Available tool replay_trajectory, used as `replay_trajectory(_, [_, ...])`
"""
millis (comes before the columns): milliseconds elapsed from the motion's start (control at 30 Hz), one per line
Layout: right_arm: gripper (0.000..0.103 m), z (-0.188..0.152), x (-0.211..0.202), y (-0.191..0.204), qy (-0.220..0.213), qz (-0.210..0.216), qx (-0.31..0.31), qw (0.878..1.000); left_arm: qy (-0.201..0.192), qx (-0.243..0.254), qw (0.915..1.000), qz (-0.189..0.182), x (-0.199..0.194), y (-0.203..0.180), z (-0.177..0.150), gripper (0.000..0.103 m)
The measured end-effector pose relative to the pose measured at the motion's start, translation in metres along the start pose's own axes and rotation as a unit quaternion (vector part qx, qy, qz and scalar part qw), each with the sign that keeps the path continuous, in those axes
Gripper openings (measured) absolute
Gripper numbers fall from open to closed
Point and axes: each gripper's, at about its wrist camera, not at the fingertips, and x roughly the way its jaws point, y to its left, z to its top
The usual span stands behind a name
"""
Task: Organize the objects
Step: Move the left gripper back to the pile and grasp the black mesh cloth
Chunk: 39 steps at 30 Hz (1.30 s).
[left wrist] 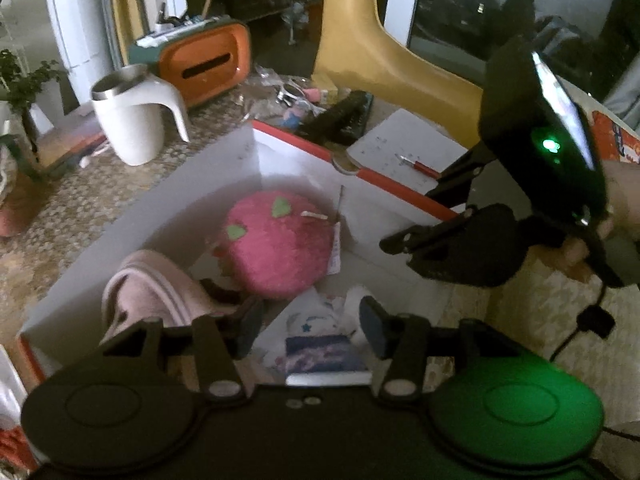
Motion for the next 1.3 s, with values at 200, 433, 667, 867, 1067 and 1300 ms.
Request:
replay_trajectory(200, [0.012, -0.001, 0.001, -0.001, 0.001, 0.002, 0.007, 1.000, -0.026, -0.016, 0.9994, 0.019, -0.032, 0.011, -0.020, 0.051])
replay_trajectory(433, [0.012, -0.002, 0.003, -0.001, 0.004, 0.000, 0.010, 1.000, -0.055, -0.058, 0.9953, 0.055, -0.072, 0.037, -0.048, 0.052])
replay_trajectory(667, [0.012, -0.001, 0.004, 0.000, 0.007, -0.002, 0.013, 1.000, -0.071, -0.104, 0.9867, 0.103, -0.103, 0.070, -0.080, 0.063])
replay_trajectory(867, [0.012, -0.001, 0.004, 0.000, 0.008, -0.003, 0.015, 1.000, -0.063, -0.138, 0.9735, 0.171, -0.119, 0.111, -0.115, 0.065])
replay_trajectory(1067, [0.012, -0.002, 0.004, -0.001, 0.009, -0.004, 0.015, 1.000, -0.049, -0.172, 0.9618, 0.207, -0.124, 0.143, -0.148, 0.076])
replay_trajectory(1300, [0.012, -0.002, 0.005, 0.000, 0.012, -0.009, 0.019, 1.000, -0.023, -0.180, 0.9592, 0.216, -0.106, 0.158, -0.176, 0.094])
